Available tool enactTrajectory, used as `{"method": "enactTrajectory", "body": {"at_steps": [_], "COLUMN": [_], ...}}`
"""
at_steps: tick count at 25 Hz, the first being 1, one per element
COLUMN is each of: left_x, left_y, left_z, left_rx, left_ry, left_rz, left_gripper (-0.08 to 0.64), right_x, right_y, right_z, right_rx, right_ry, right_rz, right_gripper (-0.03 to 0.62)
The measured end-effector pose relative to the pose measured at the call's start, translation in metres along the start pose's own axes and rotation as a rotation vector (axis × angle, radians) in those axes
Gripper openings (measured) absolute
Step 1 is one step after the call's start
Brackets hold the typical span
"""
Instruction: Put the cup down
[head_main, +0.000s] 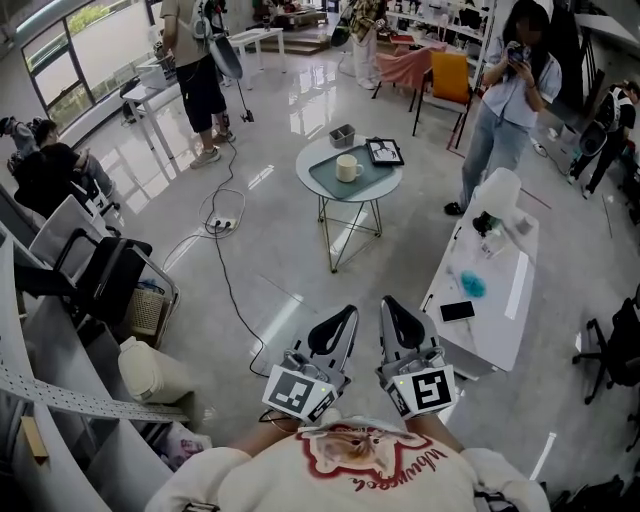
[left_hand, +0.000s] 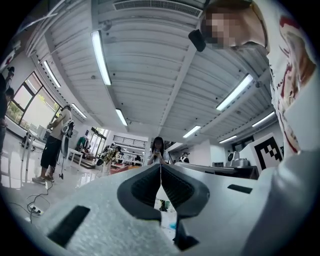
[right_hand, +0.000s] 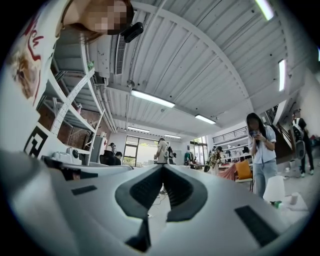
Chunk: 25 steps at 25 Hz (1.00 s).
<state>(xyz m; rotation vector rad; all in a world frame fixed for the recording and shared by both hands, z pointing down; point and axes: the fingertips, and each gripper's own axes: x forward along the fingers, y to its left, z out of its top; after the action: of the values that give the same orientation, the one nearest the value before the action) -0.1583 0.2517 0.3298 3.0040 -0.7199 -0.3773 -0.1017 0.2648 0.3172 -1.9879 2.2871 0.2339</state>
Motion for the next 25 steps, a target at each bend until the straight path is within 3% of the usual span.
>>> {"method": "enactTrajectory", "body": {"at_steps": [14, 25], "left_x": [0.001, -0.001], "left_y": [-0.033, -0.032], "left_z": [-0.004, 0.001], "left_rx": [-0.004, 0.005], "left_ry": [0.016, 0.013], "left_rz": [0.004, 0.012], "left_gripper": [0.017, 0.017], "right_x": [-0.025, -0.025], "right_y": [-0.005, 0.0], "right_z": [0.002, 0.001], "right_rx": [0.036, 0.034], "right_ry": [0.002, -0.001], "right_rz": [0.049, 0.066], "right_gripper": [0.029, 0.029]}}
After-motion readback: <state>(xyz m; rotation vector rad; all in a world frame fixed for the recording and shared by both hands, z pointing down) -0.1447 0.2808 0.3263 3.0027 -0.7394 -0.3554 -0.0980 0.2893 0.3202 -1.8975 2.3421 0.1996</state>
